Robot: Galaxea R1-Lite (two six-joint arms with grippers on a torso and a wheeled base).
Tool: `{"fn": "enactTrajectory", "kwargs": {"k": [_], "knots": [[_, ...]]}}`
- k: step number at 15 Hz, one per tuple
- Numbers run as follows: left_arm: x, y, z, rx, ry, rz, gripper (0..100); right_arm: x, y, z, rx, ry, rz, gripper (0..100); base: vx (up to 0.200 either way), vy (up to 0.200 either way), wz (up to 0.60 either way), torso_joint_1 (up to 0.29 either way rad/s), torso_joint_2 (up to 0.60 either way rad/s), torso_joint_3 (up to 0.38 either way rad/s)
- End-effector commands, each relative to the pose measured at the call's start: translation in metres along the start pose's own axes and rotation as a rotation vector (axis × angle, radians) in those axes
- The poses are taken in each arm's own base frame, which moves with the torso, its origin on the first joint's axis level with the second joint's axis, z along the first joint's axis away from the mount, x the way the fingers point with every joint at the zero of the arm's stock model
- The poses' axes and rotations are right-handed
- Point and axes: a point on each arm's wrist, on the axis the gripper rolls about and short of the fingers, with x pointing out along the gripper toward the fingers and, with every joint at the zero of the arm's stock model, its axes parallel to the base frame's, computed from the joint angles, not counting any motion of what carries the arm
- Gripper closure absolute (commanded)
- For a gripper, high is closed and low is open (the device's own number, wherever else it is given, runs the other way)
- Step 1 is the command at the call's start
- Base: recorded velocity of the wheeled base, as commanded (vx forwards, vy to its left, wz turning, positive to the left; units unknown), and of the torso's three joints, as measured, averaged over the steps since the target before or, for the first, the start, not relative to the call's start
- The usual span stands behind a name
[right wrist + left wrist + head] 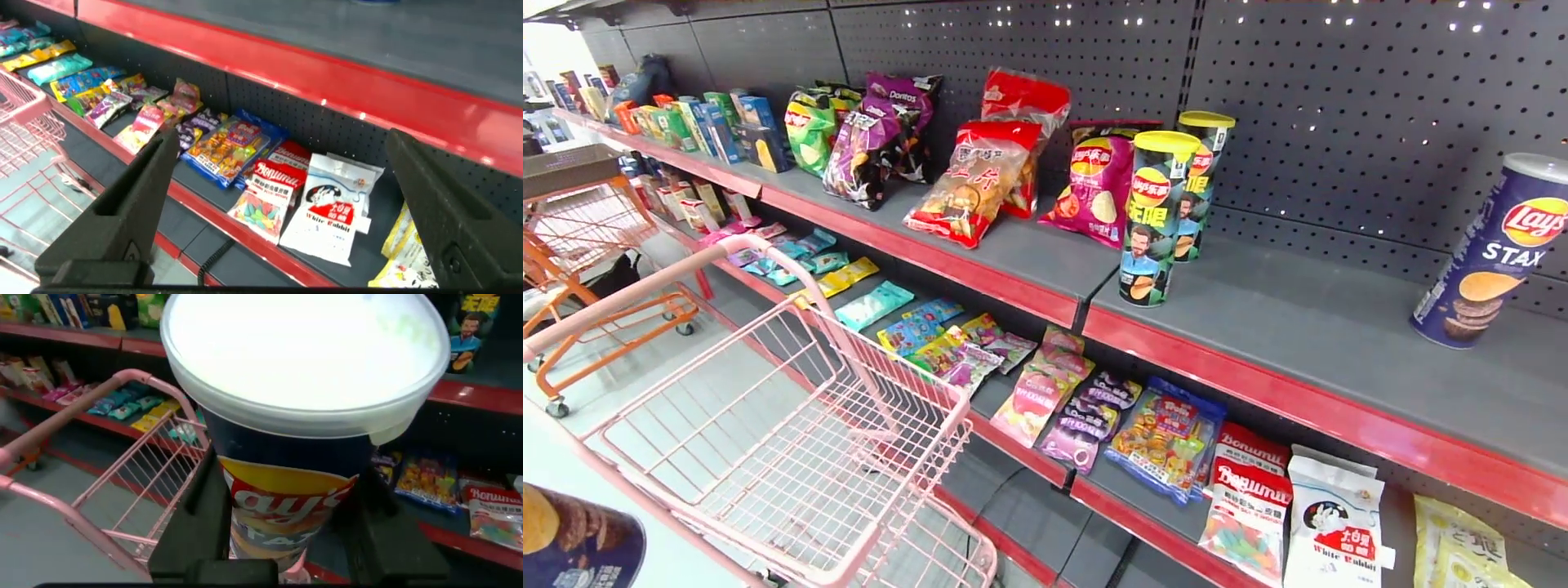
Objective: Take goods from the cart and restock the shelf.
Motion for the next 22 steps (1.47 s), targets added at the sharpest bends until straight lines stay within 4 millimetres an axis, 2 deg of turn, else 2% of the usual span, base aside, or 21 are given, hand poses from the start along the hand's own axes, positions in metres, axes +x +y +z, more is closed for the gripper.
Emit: {"fn": "enactTrajectory", "kwargs": {"k": [1,8,13,17,22], "knots": [[-0.0042,0.0010,-0.0005,0.029,-0.014,0.049,100,0.0002,0.0000,-0.0005,0.000,0.003,0.001,0,0.000,0.000,-0.60,0.134,-0.32,-0.183],[-0.0071,0.0015,-0.0009,0.055,-0.024,0.073,100,0.0000,0.0000,-0.0001,0.002,0.001,0.001,0,0.000,0.000,-0.60,0.023,-0.04,-0.024],[-0.0055,0.0016,-0.0031,0.140,-0.003,0.083,100,0.0000,0.0000,-0.0001,0.002,0.001,0.001,0,0.000,0.000,-0.60,0.005,0.00,0.002],[-0.0065,0.0022,-0.0033,0.159,-0.001,0.111,100,0.0000,0.0000,-0.0001,0.002,0.001,0.001,0,0.000,0.000,0.00,0.000,0.00,0.000],[-0.0070,0.0021,-0.0029,0.160,-0.005,0.105,100,0.0000,0.0001,-0.0001,-0.002,0.001,-0.001,0,0.160,0.000,0.00,-0.006,-0.01,0.003]]}}
